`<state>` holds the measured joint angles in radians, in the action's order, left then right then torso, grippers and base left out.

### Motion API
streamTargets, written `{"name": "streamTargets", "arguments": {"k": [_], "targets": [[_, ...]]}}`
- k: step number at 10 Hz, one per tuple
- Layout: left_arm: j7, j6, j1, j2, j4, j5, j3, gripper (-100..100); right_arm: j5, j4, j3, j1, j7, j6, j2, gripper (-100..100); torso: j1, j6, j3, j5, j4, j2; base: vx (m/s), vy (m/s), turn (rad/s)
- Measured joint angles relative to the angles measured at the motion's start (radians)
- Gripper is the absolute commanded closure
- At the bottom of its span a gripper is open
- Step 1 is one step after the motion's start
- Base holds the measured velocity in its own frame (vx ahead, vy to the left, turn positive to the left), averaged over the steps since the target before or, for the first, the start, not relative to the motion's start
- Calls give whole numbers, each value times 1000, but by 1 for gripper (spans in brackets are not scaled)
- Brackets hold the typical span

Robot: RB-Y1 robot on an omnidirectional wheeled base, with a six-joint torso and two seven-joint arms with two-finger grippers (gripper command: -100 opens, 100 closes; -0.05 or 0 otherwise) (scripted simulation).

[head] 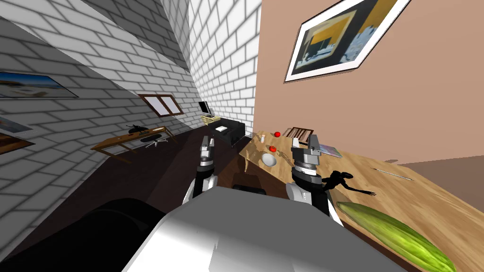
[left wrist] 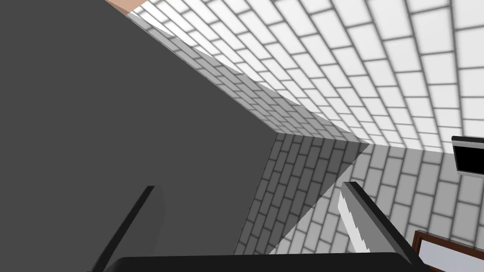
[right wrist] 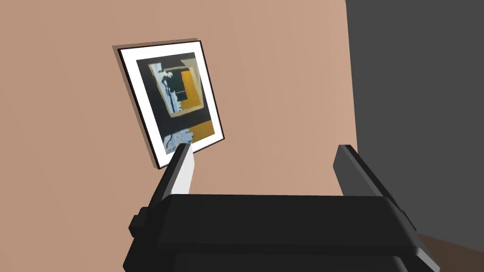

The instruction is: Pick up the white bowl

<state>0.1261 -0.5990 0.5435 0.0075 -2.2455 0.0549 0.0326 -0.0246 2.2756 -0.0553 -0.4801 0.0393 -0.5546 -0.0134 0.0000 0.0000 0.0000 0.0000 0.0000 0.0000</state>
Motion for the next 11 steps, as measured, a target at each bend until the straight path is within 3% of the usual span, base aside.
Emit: {"name": "streamTargets", "arguments": {"k": [5, 11], "targets": [[0, 0, 0, 0, 0, 0, 0, 0, -21, -94, -13, -9, 36, 0, -127, -100, 7, 0, 2, 1, 1, 3, -48, 92, 68], [0, 0, 0, 0, 0, 0, 0, 0, -56, -260, -34, -11, 92, -1, -284, -100, 6, 0, 2, 1, 1, 3, -34, 94, 67]]}}
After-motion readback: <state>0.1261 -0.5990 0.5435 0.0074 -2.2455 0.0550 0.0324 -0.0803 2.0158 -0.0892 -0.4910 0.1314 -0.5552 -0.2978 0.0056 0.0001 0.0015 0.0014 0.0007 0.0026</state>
